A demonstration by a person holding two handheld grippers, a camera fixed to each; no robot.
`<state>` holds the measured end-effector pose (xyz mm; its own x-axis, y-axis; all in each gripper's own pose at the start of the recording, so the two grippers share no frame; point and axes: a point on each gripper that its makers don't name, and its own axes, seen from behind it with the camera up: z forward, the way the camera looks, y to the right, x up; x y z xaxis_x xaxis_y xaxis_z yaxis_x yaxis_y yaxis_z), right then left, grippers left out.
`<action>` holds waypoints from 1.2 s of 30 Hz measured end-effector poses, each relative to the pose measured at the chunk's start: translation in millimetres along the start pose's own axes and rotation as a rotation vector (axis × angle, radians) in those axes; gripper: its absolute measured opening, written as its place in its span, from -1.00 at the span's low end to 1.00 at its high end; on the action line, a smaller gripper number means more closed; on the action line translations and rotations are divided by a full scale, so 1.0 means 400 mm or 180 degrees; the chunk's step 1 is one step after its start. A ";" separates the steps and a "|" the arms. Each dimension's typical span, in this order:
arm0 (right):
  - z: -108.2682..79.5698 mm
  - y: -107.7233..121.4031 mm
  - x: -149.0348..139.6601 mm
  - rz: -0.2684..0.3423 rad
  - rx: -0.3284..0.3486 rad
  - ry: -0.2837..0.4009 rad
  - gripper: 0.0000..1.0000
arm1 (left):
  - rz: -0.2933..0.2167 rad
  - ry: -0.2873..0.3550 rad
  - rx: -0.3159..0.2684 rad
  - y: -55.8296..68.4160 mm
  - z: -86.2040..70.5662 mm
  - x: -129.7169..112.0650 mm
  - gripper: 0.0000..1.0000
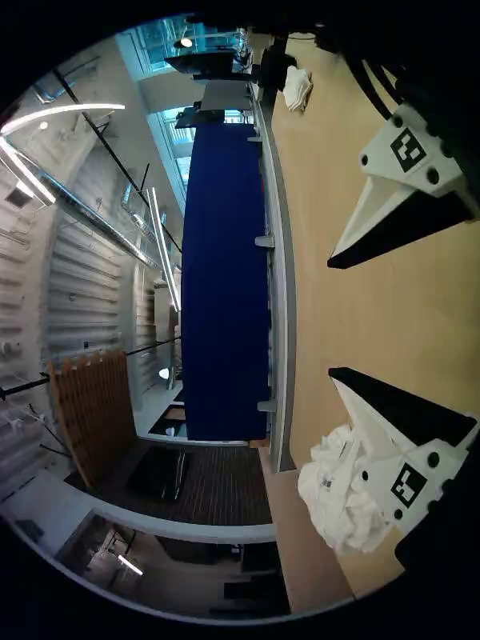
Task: Fold towel
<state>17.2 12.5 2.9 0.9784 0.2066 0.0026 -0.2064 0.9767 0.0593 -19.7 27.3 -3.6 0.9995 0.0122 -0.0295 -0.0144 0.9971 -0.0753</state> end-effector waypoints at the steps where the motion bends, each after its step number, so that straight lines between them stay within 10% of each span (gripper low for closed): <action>1: 0.001 0.001 0.001 -0.0022 -0.0007 0.0011 1.00 | 0.0000 0.0000 0.0000 0.000 0.000 0.000 0.83; 36: 0.015 -0.002 -0.045 -0.0559 -0.0118 -0.0012 0.99 | -0.0001 0.0000 -0.0001 0.000 -0.001 0.000 0.85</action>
<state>0.0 7.6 8.7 0.9995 0.0325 -0.0006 -0.0325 0.9992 0.0222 -19.8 27.2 -3.9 0.9995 0.0120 -0.0294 -0.0142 0.9970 -0.0755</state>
